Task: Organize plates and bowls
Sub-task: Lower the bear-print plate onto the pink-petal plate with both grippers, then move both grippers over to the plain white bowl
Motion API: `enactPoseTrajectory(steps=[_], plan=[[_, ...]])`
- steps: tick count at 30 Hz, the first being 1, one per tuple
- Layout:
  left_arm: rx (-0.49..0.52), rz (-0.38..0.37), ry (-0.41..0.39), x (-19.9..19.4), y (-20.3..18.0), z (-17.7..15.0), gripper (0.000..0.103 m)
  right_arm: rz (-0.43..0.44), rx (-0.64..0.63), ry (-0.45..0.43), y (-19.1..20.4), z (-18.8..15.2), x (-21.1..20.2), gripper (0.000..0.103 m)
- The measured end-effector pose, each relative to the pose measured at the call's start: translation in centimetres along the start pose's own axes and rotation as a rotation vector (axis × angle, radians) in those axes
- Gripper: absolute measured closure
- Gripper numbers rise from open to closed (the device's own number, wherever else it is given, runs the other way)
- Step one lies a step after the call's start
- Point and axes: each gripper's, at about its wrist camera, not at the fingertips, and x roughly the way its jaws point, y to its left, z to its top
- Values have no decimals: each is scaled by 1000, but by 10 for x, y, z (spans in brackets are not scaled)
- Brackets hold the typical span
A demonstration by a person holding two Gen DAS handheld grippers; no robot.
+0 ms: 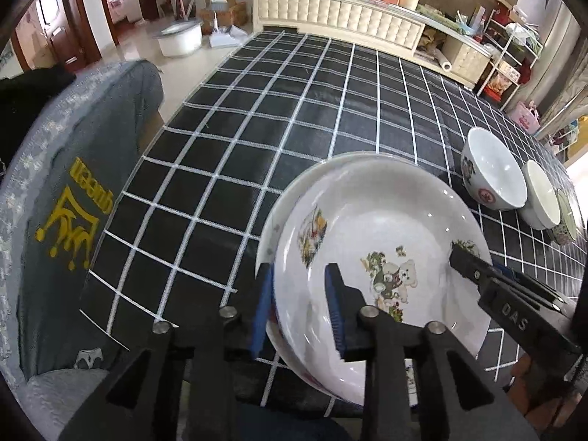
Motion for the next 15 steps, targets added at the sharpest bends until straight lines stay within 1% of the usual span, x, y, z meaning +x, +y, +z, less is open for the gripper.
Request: enactPoseTrajectory(steps=[1, 2, 3, 4, 5, 9, 11, 13, 15], plan=[[7, 8, -23, -3, -1, 1, 75, 2, 6, -19, -1, 0, -3, 40], [15, 26, -47, -8, -2, 2, 71, 0, 9, -33, -2, 1, -5, 33], [14, 42, -68, -13, -3, 3, 64, -4, 16, -48, -4, 1, -9, 33], [10, 38, -83, -17, -3, 5, 62, -2, 21, -54, -6, 2, -11, 33], [11, 23, -93, -21, -4, 7, 62, 1, 26, -57, -7, 2, -14, 33], [52, 16, -132, -36, -17, 11, 62, -12, 46, -100, -15, 1, -34, 33], [71, -5, -146, -44, -25, 10, 62, -20, 62, -120, -22, 0, -44, 33], [103, -29, -155, -54, -36, 10, 62, -24, 67, -124, -23, 1, -48, 33], [134, -31, -177, -61, -44, 9, 62, -37, 66, -129, -26, 0, -55, 33]])
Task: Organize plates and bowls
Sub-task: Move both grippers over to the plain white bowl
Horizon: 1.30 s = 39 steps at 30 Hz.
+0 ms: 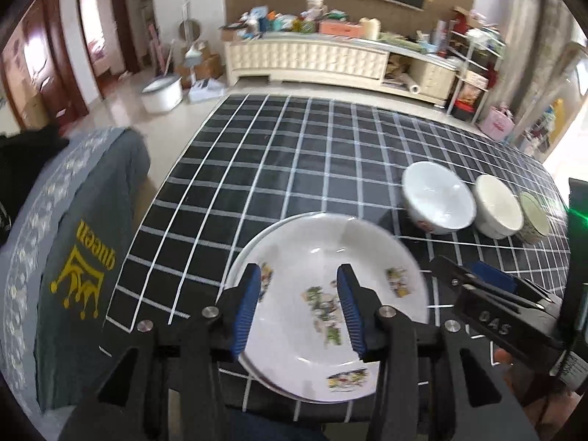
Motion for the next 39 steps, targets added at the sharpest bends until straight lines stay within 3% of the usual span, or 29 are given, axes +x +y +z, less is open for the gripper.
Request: enactPoseTrajectory(steps=[14, 23, 27, 39], plan=[[105, -54, -66, -25, -57, 11, 62, -40, -23, -87, -25, 12, -52, 33], [179, -66, -94, -30, -83, 20, 26, -97, -103, -124, -29, 27, -67, 32], [189, -85, -97, -26, -88, 28, 21, -105, -97, -144, -37, 36, -68, 26], [203, -77, -76, 0, -97, 56, 21, -96, -104, -93, -54, 58, -50, 25]])
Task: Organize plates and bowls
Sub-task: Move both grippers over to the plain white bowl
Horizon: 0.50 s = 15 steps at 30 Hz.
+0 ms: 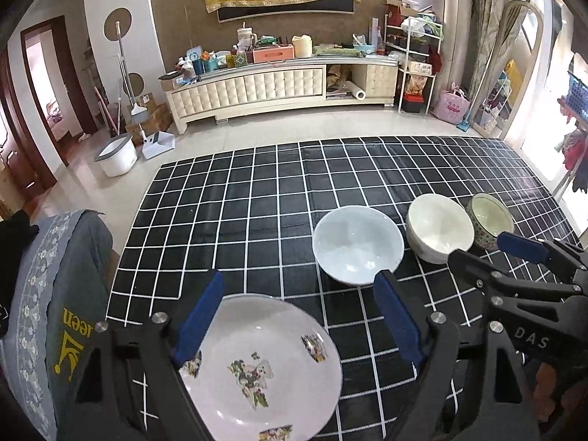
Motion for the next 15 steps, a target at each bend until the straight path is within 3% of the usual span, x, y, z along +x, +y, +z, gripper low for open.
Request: enactPoseTrajectory(steps=[15], plan=[[-83, -30, 115, 47, 18, 32, 21, 64, -130, 63, -5, 46, 38, 25]])
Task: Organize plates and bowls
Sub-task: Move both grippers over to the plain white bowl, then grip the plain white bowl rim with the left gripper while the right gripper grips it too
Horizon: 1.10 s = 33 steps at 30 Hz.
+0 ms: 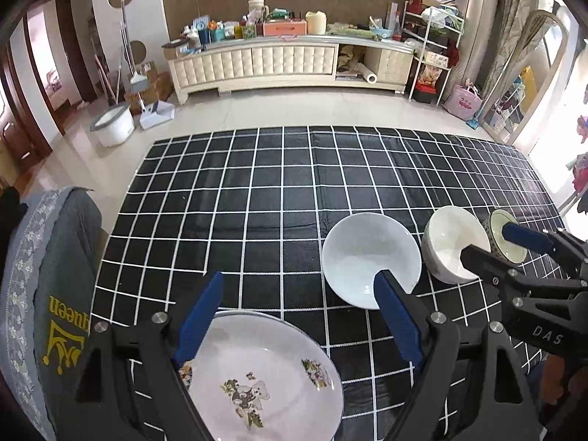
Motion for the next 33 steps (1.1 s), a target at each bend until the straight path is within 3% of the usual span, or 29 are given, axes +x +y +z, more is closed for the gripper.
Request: enactPoseTrajectory(steps=[6, 10, 17, 25, 27, 30, 33], plan=[[-14, -42, 79, 29, 2, 13, 21, 62, -55, 79, -2, 20, 33, 25], [-28, -41, 107, 49, 2, 18, 21, 48, -90, 118, -5, 27, 54, 26], [-41, -34, 174, 87, 0, 23, 22, 77, -127, 215, -3, 32, 93, 44], [-46, -77, 243, 113, -5, 14, 63, 76, -140, 263, 1, 23, 116, 67], [-46, -96, 263, 119, -7, 11, 80, 46, -151, 279, 2, 21, 120, 70], [-94, -156, 295, 125, -5, 6, 93, 21, -154, 279, 4, 17, 122, 81], [-87, -159, 292, 124, -8, 2, 96, 1, -137, 265, 1, 15, 122, 91]])
